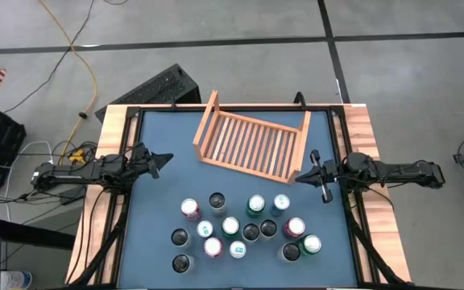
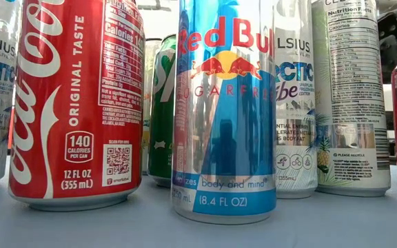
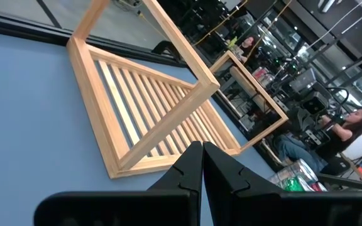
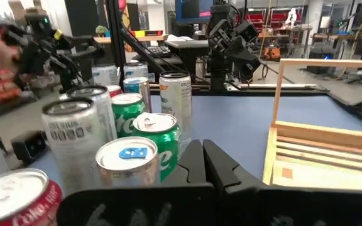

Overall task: Place canned beverage on shelf
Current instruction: Put the blue soda can on the shelf

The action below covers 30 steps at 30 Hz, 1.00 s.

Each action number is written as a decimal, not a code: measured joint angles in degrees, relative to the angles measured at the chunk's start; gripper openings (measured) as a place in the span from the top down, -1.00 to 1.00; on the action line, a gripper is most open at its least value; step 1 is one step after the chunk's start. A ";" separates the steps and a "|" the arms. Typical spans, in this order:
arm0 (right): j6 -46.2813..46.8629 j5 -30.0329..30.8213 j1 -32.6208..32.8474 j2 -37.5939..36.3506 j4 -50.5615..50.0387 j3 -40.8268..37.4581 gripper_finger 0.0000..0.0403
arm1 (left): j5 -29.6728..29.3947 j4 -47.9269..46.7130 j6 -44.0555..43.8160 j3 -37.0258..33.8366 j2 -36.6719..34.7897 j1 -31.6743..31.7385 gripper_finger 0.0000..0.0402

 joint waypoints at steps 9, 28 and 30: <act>14.34 0.07 0.07 -0.02 11.84 0.01 1.00 | -1.39 0.71 -3.12 -0.07 0.00 0.02 1.00; 27.18 0.13 0.00 -0.07 21.57 0.01 1.00 | -3.74 1.19 -7.41 -0.09 -0.01 0.04 1.00; 27.19 0.13 0.13 -0.04 21.66 0.01 1.00 | -3.46 1.88 -9.82 -0.09 -0.01 0.04 1.00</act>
